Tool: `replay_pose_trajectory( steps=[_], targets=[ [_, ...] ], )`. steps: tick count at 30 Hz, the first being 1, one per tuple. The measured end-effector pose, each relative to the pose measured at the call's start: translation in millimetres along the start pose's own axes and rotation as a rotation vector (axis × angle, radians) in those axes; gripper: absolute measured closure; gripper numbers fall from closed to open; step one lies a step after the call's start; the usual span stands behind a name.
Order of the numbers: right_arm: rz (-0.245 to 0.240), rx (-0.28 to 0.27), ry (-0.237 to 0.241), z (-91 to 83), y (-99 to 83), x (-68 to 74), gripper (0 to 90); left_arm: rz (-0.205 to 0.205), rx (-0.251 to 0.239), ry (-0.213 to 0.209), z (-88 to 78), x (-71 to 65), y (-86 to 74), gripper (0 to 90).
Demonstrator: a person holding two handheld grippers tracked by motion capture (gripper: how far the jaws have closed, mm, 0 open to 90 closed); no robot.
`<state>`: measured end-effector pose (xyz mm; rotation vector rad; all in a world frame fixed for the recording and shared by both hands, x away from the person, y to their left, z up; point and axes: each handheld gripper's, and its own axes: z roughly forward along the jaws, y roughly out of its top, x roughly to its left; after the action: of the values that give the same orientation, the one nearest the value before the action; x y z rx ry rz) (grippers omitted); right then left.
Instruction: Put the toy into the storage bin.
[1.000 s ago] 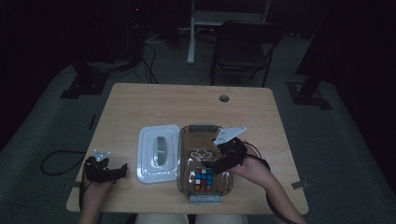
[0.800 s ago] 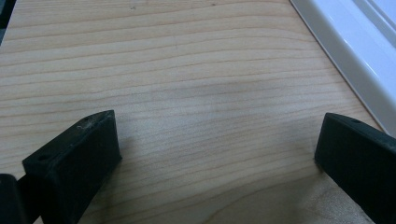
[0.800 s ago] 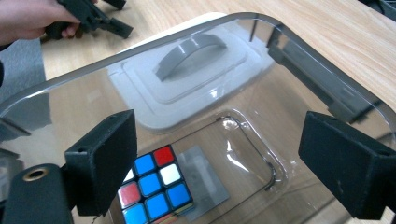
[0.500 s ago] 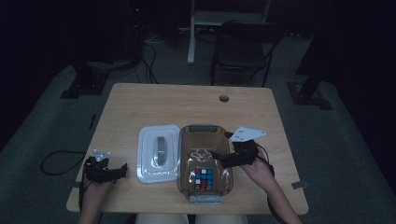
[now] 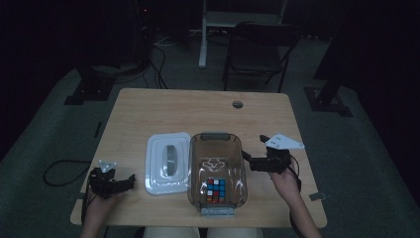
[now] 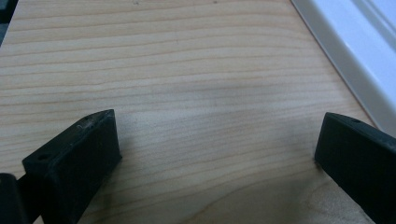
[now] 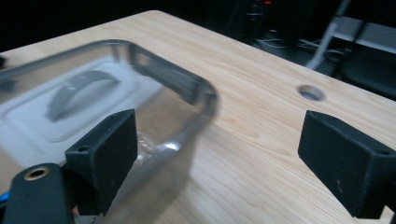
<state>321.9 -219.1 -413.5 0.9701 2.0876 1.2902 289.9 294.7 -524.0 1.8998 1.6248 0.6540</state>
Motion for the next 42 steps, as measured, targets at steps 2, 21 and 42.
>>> replay_pose_trajectory(
  steps=[2,21,42],
  targets=[
    [0.015,0.005,-0.014,-1.7,-4.7,-5.5,12.0,0.001,0.000,-0.001,0.0,0.0,0.0,0.7],
    [0.136,0.141,-0.033,5.8,-94.9,-22.2,13.7,0.018,-0.002,-0.018,-0.6,1.5,-0.8,0.6],
    [0.130,0.322,-0.105,19.8,-118.1,-23.0,12.3,0.057,-0.004,-0.050,-1.9,0.5,-2.3,0.6]
  ],
)
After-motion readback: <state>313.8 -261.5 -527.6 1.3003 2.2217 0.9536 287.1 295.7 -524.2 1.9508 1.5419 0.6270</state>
